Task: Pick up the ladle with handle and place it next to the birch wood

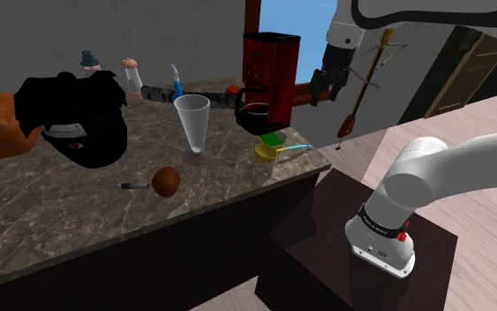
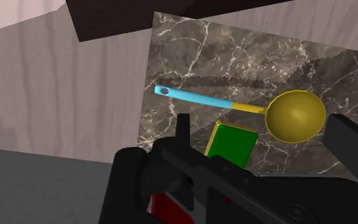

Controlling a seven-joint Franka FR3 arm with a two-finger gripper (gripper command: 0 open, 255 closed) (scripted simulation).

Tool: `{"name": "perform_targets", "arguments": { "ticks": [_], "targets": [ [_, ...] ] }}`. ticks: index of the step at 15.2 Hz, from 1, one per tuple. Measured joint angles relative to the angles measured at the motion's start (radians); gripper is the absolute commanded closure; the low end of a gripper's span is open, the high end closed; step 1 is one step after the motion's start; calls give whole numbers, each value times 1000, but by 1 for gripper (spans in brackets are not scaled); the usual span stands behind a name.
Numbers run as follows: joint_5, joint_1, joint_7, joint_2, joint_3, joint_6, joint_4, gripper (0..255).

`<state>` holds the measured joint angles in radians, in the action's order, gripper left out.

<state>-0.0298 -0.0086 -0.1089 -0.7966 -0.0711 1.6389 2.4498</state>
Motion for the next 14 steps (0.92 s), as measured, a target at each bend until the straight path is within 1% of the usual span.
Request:
{"name": "perform_targets", "arguments": {
  "ticks": [1, 3, 10, 14],
  "targets": [
    [0, 0, 0, 0, 0, 0, 0, 0],
    [21, 31, 80, 8, -11, 55, 36, 0],
    [135, 202, 543, 67, -80, 370, 207, 0],
    [205, 299, 811, 124, -134, 581, 305, 0]
  ]
}}
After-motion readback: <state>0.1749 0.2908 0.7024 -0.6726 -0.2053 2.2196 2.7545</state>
